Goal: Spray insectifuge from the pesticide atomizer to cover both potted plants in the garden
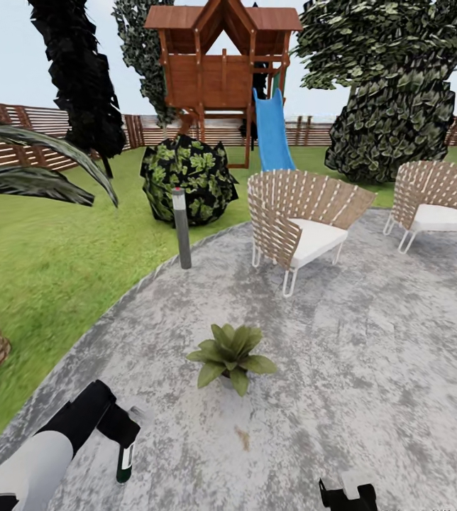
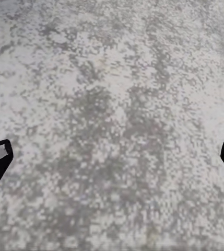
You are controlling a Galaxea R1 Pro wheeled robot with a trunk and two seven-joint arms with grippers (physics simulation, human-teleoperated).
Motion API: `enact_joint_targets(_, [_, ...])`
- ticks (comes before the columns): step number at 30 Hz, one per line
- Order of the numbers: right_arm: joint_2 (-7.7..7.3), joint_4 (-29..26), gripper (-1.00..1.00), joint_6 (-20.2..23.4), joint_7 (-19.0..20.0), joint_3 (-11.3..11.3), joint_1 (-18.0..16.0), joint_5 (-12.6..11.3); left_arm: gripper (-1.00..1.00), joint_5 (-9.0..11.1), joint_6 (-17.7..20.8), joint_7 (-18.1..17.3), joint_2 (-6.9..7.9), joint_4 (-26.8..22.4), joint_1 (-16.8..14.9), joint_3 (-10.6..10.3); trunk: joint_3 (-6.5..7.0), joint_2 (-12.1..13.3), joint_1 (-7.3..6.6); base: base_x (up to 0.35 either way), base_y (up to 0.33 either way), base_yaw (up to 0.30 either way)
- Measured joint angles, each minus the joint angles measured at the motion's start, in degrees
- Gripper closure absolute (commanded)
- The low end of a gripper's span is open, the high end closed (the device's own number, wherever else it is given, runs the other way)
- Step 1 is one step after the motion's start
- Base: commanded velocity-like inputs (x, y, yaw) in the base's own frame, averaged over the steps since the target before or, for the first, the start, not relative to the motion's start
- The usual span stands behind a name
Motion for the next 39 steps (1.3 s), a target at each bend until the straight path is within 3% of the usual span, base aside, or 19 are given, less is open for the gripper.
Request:
enact_joint_targets(16, [0.09, 0.1, -1.00, 0.0, 0.1, 0.1, 0.0, 0.1, 1.00, -0.1, 0.0, 0.0, -0.05, 0.2, 0.3, -0.3, -0.33, 0.0, 0.02, 0.241, 0.095, -0.100])
enact_joint_targets(17, [0.09, 0.1, -1.00, 0.0, 0.1, 0.1, 0.0, 0.1, 1.00, -0.7, -0.1, 0.0, 0.12, 0.5, 0.3, -0.3, -0.33, 0.0, 0.03, 0.000, 0.000, 0.000])
enact_joint_targets(18, [-0.01, 0.1, -1.00, -0.1, 0.0, 0.0, 0.0, 0.1, 1.00, -3.7, -0.1, 0.0, 0.28, 0.6, 0.3, -0.3, -0.33, 0.0, 0.03, 0.000, 0.000, 0.000])
enact_joint_targets(21, [-0.60, -0.1, -1.00, -0.1, -0.1, -0.9, 0.0, 0.0, 1.00, -3.9, 0.0, -0.1, 0.51, 0.6, 0.1, -0.2, -0.33, 0.0, 0.02, 0.045, 0.000, 0.000])
enact_joint_targets(24, [-0.74, -0.1, -1.00, -0.1, -0.1, -6.0, 0.0, 0.1, 1.00, -4.3, 0.1, -1.9, 0.73, 0.1, 0.0, -0.2, -0.33, 0.0, 0.00, 0.225, 0.000, 0.000])
enact_joint_targets(26, [-0.71, -0.1, -1.00, -0.1, 0.0, -8.3, 0.0, 0.2, 1.00, -5.9, 0.1, -4.9, 0.91, 0.0, -0.2, -0.2, -0.33, 0.0, 0.00, 0.304, 0.000, 0.000])
enact_joint_targets(30, [-0.56, 0.0, -1.00, -0.1, 0.1, -9.4, 0.0, 0.3, 1.00, -11.0, 0.4, -9.2, 0.96, -0.1, -0.7, -0.1, -0.33, 0.0, -0.01, 0.330, 0.000, 0.000])
enact_joint_targets(39, [-0.35, 0.0, -1.00, -0.1, 0.0, -9.4, 0.0, 0.3, 1.00, -11.9, 0.4, -9.6, 0.84, -0.1, -0.8, -0.2, -0.33, 0.0, 0.02, 0.209, 0.000, 0.000])
